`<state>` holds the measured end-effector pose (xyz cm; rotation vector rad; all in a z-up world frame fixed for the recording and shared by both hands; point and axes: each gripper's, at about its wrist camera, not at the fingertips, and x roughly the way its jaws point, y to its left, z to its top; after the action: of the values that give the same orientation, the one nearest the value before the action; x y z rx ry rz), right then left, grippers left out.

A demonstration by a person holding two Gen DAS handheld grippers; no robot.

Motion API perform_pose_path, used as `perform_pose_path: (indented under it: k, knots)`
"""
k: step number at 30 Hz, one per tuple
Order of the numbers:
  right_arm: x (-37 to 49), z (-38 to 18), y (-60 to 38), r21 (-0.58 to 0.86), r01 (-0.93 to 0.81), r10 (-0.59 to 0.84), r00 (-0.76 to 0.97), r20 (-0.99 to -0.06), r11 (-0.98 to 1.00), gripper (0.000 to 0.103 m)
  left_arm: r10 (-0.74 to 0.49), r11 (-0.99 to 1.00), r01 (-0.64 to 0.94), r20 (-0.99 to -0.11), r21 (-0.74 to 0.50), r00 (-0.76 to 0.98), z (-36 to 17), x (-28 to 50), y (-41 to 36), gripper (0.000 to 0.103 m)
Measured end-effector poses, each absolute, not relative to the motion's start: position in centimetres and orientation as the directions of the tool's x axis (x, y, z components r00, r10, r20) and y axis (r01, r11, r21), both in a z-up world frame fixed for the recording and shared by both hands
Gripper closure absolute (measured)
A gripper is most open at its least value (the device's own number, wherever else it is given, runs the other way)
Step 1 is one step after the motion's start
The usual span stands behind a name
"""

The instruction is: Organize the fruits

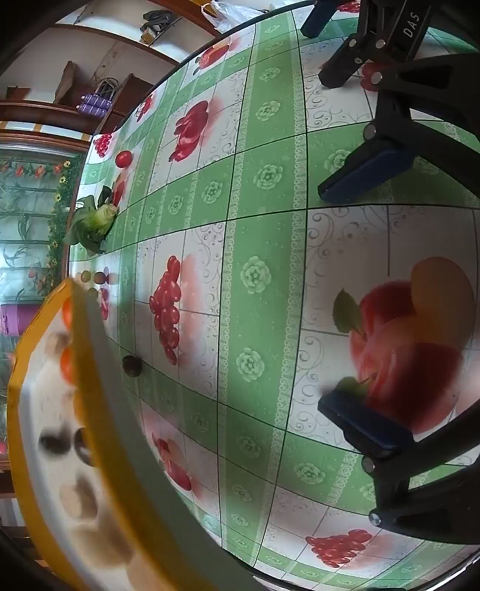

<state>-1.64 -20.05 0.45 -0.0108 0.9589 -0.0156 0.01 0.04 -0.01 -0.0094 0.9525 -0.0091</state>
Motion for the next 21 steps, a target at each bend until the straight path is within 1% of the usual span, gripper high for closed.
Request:
perform_pose_path:
  k: [21]
  knots:
    - [-1.62,0.44,-20.06,-0.018,0.009,-0.02,0.573,-0.82,1.0,0.0,-0.006,1.0,0.004,-0.813,-0.004,0.583,0.0,0.0,0.07,0.0]
